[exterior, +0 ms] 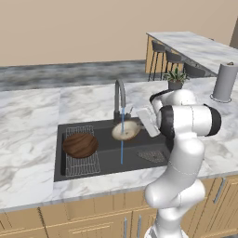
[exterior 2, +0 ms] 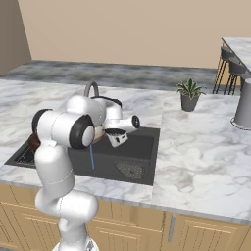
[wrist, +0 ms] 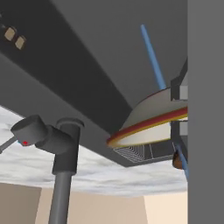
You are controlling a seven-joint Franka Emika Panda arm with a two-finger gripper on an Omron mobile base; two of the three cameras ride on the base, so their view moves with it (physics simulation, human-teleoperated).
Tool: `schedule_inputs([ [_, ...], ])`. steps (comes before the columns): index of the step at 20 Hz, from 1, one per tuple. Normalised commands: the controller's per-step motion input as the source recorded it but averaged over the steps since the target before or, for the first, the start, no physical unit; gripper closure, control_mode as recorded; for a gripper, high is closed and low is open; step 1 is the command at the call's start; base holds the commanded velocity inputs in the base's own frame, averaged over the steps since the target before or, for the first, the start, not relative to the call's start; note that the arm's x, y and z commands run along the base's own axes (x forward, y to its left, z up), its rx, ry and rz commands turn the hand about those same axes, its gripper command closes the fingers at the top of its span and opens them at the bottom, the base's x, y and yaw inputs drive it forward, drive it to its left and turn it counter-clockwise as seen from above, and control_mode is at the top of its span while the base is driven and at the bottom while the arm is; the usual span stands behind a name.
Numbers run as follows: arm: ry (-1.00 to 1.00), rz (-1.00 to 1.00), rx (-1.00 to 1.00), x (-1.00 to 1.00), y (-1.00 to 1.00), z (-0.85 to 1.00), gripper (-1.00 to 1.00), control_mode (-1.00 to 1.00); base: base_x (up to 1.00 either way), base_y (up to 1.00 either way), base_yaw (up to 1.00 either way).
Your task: Rinse each bowl for a few seconds and place them down in the sink or on the counter.
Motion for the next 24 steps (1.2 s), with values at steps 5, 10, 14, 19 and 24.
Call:
schedule_inputs([
  [5,-0.07,-0.01,0.03,0.12,-0.25,0.02,1.0,-1.0,0.0,0.0,0.0],
  [10,0.0,-0.04,0.03,0.0,-0.58,0.17,1.0,-1.0,0.0,0.0,0.0],
  [14,0.0,-0.07,0.0,0.06,-0.45,0.38,1.0,-1.0,0.0,0.0,0.0],
  [19,0.03,-0.12,0.0,0.07,-0.47,0.4,1.0,-1.0,0.0,0.0,0.0],
  [24,0.06,-0.15,0.0,0.02,-0.54,0.39,1.0,-1.0,0.0,0.0,0.0],
])
